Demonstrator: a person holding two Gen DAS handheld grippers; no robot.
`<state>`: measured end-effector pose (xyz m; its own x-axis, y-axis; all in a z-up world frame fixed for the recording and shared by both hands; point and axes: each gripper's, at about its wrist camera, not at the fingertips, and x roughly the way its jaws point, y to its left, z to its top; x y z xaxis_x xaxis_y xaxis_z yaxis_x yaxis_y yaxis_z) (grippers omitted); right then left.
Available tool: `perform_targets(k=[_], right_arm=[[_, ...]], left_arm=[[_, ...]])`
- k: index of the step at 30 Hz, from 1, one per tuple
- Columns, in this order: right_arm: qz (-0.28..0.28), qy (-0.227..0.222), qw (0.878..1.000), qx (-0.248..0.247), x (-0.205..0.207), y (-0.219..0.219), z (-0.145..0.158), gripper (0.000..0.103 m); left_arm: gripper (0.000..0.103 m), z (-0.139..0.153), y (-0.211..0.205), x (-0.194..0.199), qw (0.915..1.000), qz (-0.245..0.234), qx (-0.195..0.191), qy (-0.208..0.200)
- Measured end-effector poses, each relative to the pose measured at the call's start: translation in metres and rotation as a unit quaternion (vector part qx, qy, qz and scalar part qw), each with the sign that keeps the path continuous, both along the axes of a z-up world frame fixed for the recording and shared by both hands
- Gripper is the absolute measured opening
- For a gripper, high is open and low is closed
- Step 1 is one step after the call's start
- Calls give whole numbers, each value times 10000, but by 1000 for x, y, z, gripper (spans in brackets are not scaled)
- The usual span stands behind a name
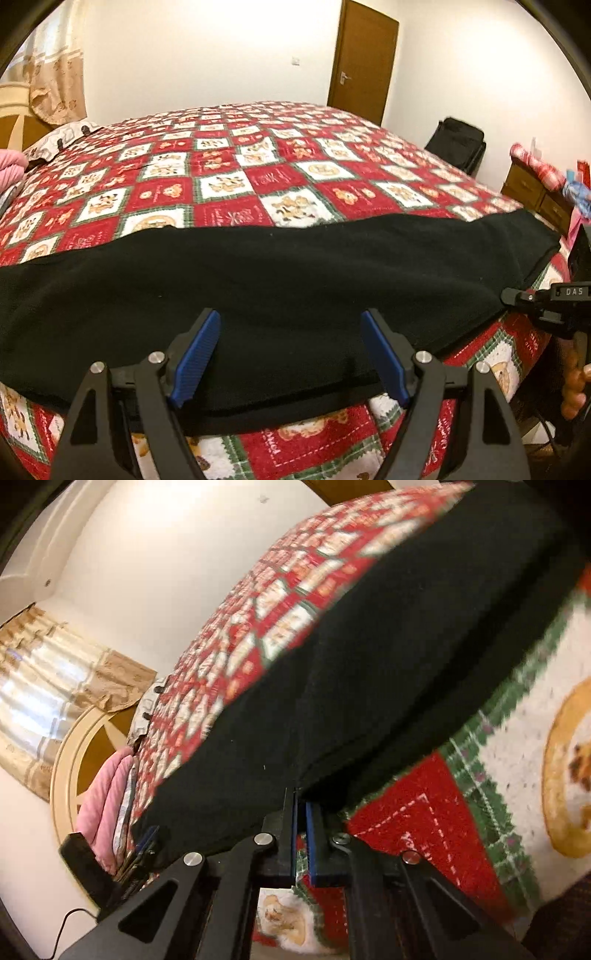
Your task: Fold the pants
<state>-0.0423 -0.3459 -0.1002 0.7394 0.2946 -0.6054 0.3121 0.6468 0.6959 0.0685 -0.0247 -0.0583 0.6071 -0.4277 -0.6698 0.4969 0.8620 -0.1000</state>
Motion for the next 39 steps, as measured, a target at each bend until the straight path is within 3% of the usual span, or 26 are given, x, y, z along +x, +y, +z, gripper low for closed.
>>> perform_targets(k=[6, 9, 11, 13, 14, 15, 17, 19, 22, 24, 30, 33, 37, 39], right_arm=[[45, -140, 9999, 35, -10, -8, 24, 5], [-530, -518, 9962, -466, -39, -34, 57, 5], [-1278, -751, 9869, -638, -65, -68, 73, 6], [-1944, -741, 9751, -770, -86, -102, 76, 9], [-2111, -657, 9717, -837, -90, -113, 76, 18], [-2239, -569, 9690, -878, -92, -123, 74, 35], [-2488, -522, 9640, -773, -100, -141, 67, 54], [-2571, -623, 9615, -743, -104, -151, 65, 54], [-2588, -747, 9557, -1184, -105, -152, 76, 54], [-2576, -865, 9543, -1245, -103, -154, 83, 45], [-2694, -336, 9537, -1297, -84, -167, 71, 45], [-2747, -95, 9441, -1820, -76, -156, 76, 45], [-3047, 39, 9198, -2471, -84, -138, 86, 45], [-2986, 20, 9208, -2510, -83, -140, 86, 45]], left_arm=[[81, 2, -28, 7, 9997, -219, -24, -81], [81, -10, -45, 2, 9989, -411, 221, -77], [81, -21, -48, -3, 9980, -524, 351, 36], [82, -24, -48, -13, 9973, -539, 457, -192], [82, -23, -49, -16, 9968, -589, 504, -207], [82, -22, -48, -17, 9967, -604, 498, -197], [82, -22, -45, -15, 9972, -596, 445, -122], [82, -22, -44, -15, 9972, -583, 455, -109], [82, -22, -46, -17, 9970, -565, 520, -130], [82, -22, -47, -17, 9970, -553, 527, -122], [82, -23, -46, -16, 9971, -548, 512, -86], [82, -22, -46, -16, 9972, -547, 510, -81], [82, -23, -45, -16, 9974, -545, 474, -70], [82, -24, -45, -17, 9973, -540, 494, -86]])
